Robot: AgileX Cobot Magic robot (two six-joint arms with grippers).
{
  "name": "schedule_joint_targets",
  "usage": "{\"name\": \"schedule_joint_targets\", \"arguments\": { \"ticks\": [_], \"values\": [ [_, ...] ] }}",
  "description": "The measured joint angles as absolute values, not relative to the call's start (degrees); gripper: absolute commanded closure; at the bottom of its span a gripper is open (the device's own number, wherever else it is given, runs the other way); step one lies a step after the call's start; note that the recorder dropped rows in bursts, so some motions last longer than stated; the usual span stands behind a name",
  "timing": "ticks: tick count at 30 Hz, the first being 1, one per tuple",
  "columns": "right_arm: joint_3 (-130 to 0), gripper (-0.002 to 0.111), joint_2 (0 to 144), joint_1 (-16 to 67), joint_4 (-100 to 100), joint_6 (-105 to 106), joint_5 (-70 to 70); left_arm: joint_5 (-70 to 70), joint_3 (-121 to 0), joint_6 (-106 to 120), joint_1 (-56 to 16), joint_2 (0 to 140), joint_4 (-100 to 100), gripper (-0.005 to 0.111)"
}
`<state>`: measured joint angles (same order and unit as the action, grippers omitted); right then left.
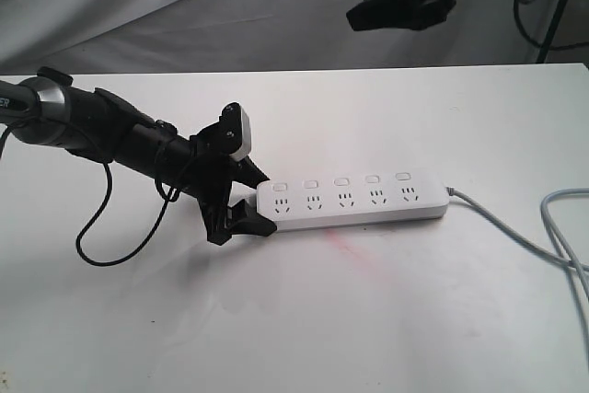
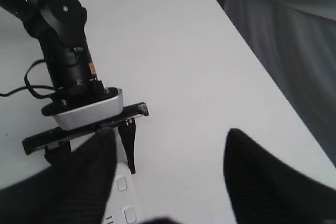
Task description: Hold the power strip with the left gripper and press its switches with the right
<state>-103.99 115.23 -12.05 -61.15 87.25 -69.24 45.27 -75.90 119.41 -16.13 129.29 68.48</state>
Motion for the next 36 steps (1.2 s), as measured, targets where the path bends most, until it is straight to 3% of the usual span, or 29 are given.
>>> {"name": "schedule_joint_targets", "arguments": {
  "ticks": [3,5,11,22,36],
  "values": [
    [-104.0,0.079,112.1,-12.0,-61.3,82.1,-69.5,45.3,-75.9,119.4,-16.1,129.3,68.5,0.107],
    [-104.0,0.080,111.0,-12.0,-63.3,77.2,-69.6,45.3,-75.9,119.4,-16.1,129.3,68.5,0.107],
    [-104.0,0.080,110.6,-12.0,-78.4,61.7,-69.7,45.3,-75.9,119.4,-16.1,129.3,68.5,0.107],
    [-104.0,0.080,110.6,-12.0,-78.9,61.1,-69.7,45.3,-75.9,119.4,-16.1,129.3,68.5,0.107],
    [-104.0,0.080,110.6,-10.0,-57.8,52.1,-69.7,45.3,-75.9,119.4,-16.1,129.3,68.5,0.107]
  ]
}}
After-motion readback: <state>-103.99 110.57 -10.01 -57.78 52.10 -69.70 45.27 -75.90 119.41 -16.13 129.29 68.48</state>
